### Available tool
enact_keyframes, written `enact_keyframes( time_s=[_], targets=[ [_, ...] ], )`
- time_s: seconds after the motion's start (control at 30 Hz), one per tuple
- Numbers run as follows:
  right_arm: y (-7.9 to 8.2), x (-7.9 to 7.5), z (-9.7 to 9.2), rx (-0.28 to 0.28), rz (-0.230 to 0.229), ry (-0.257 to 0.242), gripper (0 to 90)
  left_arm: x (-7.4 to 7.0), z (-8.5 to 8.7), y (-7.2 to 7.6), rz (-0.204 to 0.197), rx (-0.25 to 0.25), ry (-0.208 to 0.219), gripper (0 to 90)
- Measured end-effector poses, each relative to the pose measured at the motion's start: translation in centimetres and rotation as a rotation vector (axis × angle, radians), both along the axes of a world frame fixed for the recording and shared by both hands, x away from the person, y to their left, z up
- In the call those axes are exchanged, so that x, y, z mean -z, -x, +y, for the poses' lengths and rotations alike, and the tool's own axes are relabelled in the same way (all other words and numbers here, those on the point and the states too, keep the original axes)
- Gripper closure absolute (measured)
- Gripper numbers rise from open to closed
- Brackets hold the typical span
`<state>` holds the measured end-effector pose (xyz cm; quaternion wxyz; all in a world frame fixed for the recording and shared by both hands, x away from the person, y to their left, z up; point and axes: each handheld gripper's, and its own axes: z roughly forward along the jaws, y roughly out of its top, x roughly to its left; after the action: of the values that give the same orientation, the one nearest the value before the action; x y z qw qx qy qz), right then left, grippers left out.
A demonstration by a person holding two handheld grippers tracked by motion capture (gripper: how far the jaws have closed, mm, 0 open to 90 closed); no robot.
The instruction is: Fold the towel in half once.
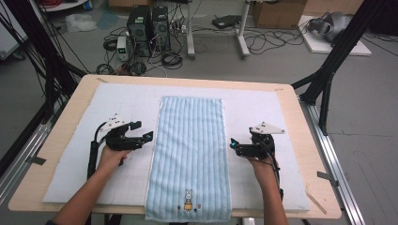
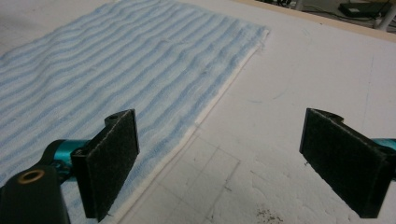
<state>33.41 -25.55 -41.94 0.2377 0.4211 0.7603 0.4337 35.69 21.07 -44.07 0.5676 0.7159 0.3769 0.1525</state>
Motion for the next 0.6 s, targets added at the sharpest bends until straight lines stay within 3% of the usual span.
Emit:
enact_keyframes(
  time_s=[0.13, 0.33, 0.6],
  targets=[
    [-0.2, 0.1, 0.2, -0.003, 0.003, -0.004, 11.1, 0.0, 0.2, -0.1, 0.006, -0.017, 0.013, 21.5],
    [-0.4, 0.3, 0.2, -0.003, 0.019, -0.008, 11.1, 0.3, 0.2, -0.6, 0.056, -0.035, 0.035, 18.8],
    [-0.5, 0.4, 0.1, -0.004, 0.027, -0.016, 11.1, -0.9, -0.1, -2.6, 0.08, -0.06, 0.049, 20.3]
  ],
)
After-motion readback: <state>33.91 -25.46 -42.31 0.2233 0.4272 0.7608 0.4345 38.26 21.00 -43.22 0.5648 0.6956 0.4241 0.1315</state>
